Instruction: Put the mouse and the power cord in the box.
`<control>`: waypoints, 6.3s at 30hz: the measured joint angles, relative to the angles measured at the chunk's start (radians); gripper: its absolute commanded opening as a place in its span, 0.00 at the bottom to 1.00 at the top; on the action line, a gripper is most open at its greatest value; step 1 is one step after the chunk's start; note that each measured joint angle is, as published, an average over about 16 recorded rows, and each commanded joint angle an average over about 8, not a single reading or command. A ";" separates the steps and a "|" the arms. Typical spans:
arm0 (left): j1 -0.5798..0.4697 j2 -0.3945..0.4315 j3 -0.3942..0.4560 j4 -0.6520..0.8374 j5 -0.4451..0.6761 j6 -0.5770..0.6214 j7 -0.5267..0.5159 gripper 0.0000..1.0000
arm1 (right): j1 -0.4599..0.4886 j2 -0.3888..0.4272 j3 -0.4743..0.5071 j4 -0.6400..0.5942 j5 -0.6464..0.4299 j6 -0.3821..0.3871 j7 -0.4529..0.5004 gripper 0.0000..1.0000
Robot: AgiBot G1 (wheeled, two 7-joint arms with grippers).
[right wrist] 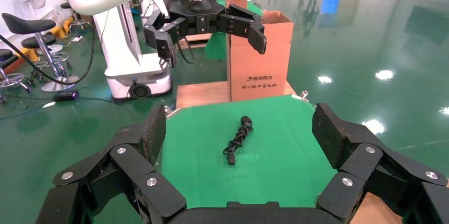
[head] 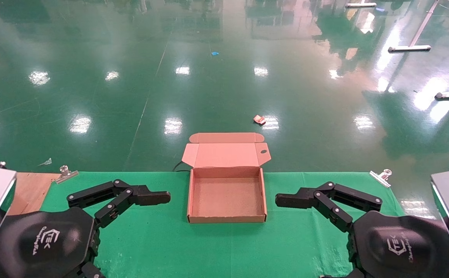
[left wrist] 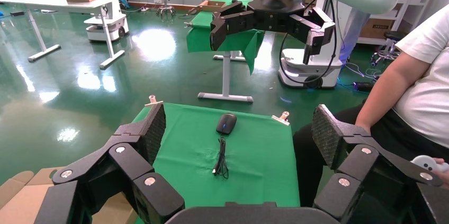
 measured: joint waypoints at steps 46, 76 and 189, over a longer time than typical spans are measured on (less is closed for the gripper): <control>-0.258 0.087 0.287 0.241 0.523 0.077 0.104 1.00 | 0.244 -0.105 -0.256 -0.096 -0.671 -0.048 -0.331 1.00; -0.544 0.472 0.608 1.105 1.142 -0.395 0.692 1.00 | 0.520 -0.513 -0.520 -0.977 -1.242 0.213 -0.902 1.00; -1.007 0.741 0.531 1.118 0.992 -0.143 0.808 0.00 | 1.073 -0.696 -0.394 -1.243 -1.059 0.037 -1.049 0.00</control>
